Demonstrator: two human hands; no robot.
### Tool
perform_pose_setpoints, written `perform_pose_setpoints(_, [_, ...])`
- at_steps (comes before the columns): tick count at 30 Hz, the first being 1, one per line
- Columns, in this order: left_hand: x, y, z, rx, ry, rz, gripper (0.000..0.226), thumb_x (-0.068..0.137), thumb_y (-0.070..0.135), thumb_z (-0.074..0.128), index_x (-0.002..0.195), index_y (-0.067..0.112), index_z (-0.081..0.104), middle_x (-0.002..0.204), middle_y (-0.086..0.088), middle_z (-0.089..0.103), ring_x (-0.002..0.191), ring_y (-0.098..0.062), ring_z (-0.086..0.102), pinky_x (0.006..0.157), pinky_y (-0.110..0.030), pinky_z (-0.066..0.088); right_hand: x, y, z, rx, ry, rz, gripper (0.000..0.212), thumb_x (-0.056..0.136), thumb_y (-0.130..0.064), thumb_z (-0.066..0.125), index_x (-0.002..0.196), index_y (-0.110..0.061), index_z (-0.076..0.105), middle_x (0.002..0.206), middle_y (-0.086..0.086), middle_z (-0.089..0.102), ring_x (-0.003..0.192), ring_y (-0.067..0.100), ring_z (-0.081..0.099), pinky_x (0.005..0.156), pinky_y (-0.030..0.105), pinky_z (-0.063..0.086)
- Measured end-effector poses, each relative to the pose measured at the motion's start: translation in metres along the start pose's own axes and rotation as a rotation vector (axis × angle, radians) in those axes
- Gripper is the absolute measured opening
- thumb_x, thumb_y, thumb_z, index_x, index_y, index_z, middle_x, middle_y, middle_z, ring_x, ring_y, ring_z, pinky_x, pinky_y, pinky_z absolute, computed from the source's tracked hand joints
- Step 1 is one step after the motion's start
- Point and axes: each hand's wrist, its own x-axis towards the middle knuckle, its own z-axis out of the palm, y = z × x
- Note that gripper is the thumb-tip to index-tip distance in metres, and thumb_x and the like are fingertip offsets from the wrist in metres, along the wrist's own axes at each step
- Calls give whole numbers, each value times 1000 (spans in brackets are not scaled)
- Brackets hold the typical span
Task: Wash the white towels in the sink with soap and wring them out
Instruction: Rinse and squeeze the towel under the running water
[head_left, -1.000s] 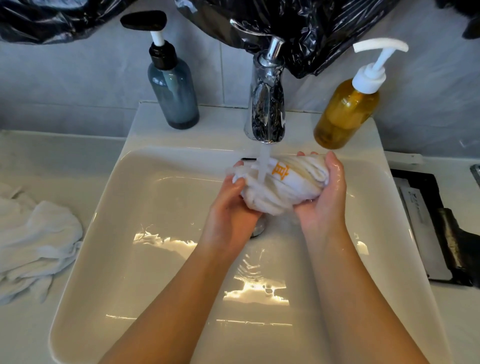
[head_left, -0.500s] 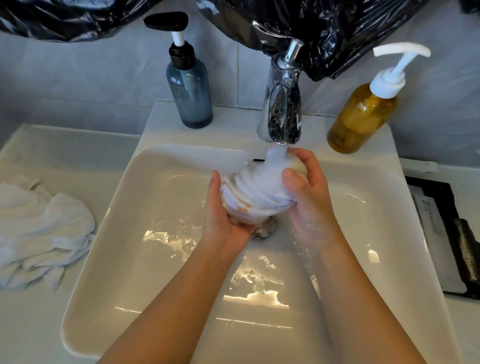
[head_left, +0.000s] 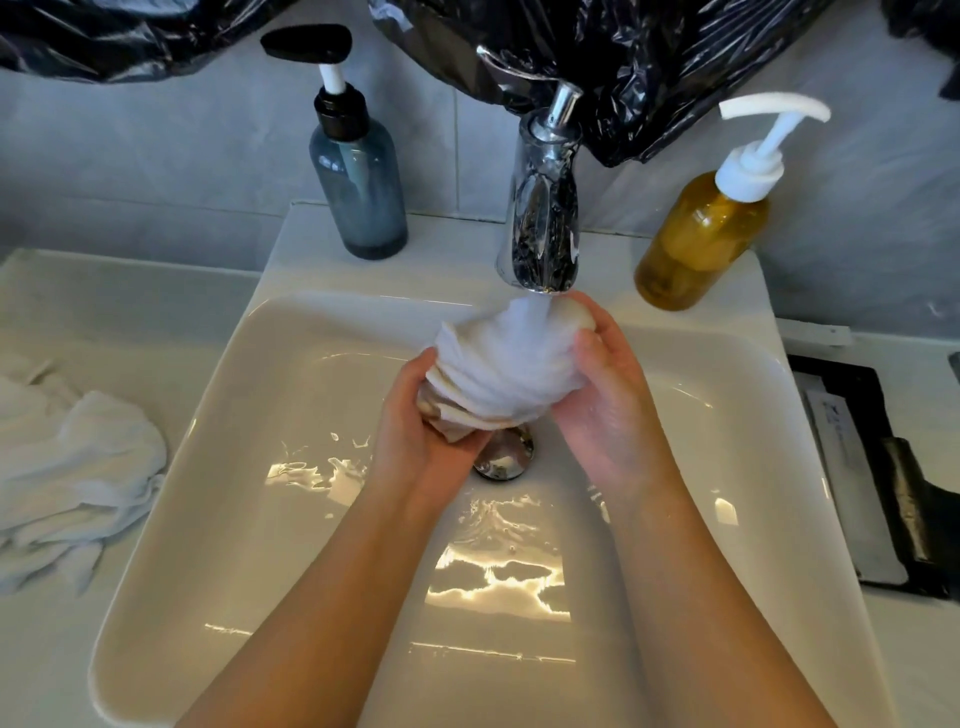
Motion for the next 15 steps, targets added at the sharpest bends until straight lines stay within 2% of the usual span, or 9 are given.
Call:
perform_pose_setpoints(2, [-1, 0, 1, 0, -10, 71, 32, 97, 22, 49, 73, 16, 69, 72, -5, 67, 71, -15, 66, 72, -28, 55, 1, 3, 4, 36, 37, 16, 77, 82, -42, 74, 142, -4, 45, 137, 15, 55, 130, 29, 51, 102, 38, 45])
perform_pose_setpoints(4, [-4, 1, 6, 6, -27, 124, 24, 94, 20, 48, 97, 10, 69, 95, -10, 72, 92, -23, 69, 85, -37, 54, 0, 9, 8, 95, 101, 41, 80, 80, -48, 73, 143, -10, 43, 141, 16, 52, 133, 31, 49, 103, 43, 45])
perform_pose_setpoints(5, [-6, 2, 9, 13, -21, 138, 26, 91, 23, 51, 105, 8, 68, 105, -12, 71, 102, -26, 67, 94, -41, 50, -1, 11, 10, 119, 145, 46, 75, 78, -52, 75, 137, -15, 48, 137, 14, 54, 131, 31, 51, 103, 43, 46])
perform_pose_setpoints(7, [-7, -1, 13, 32, -24, 96, 42, 87, 36, 53, 113, 6, 66, 116, -14, 69, 112, -29, 64, 101, -43, 46, -2, 12, 12, 151, 232, 41, 62, 77, -55, 74, 123, -18, 55, 126, 12, 60, 123, 28, 57, 100, 41, 49])
perform_pose_setpoints(9, [-9, -6, 16, 38, -33, -7, 61, 88, 52, 47, 124, 6, 63, 124, -17, 66, 119, -31, 62, 103, -46, 46, -2, 6, 12, 168, 306, 26, 39, 83, -47, 63, 107, -16, 58, 104, 7, 67, 102, 19, 67, 86, 31, 55])
perform_pose_setpoints(11, [-11, -10, 19, 50, -63, -120, 75, 88, 65, 38, 134, 8, 56, 132, -20, 61, 125, -37, 56, 108, -54, 38, -4, -1, 7, 200, 363, 15, 25, 84, -39, 54, 95, -17, 60, 86, 2, 71, 83, 14, 70, 72, 26, 57])
perform_pose_setpoints(13, [-11, -12, 17, 52, -65, -207, 82, 89, 72, 33, 132, 7, 59, 133, -23, 59, 125, -39, 56, 109, -56, 37, -5, -5, 0, 215, 397, 16, 29, 89, -38, 49, 83, -17, 68, 80, 2, 72, 79, 14, 71, 71, 27, 57])
perform_pose_setpoints(15, [-11, -13, 17, 27, -50, -233, 81, 92, 70, 32, 115, 4, 72, 122, -24, 65, 109, -37, 66, 95, -54, 49, -6, -6, -3, 223, 402, 40, 52, 97, -41, 40, 70, -18, 77, 78, 2, 74, 79, 15, 72, 75, 28, 59])
